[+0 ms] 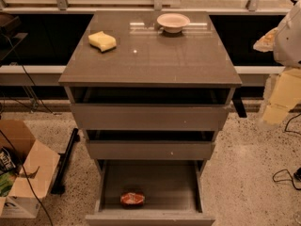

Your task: Pick coke can from bottom drawer and place on counter

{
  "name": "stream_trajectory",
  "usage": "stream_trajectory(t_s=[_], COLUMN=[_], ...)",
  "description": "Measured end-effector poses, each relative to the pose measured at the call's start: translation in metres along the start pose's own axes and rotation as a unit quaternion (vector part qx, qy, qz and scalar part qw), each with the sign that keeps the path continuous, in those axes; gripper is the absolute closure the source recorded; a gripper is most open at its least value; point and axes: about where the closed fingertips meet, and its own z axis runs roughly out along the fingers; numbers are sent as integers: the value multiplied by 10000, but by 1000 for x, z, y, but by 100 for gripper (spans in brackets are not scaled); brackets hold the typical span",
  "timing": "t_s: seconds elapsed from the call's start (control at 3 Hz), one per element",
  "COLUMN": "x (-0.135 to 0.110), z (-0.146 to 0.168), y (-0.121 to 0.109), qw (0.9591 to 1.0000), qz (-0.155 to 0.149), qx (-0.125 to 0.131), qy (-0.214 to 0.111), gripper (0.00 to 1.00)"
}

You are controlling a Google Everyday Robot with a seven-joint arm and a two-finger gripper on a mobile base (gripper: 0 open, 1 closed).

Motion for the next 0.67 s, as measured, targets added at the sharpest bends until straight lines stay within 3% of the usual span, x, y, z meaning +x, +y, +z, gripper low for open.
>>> stream_trajectory(t_s=[0.33,0.67], x=[0,-17], z=[0,21], y=[0,5], qw=[10000,9998], qz=[0,-32], qx=[0,0], qy=[0,-177], gripper=[0,0])
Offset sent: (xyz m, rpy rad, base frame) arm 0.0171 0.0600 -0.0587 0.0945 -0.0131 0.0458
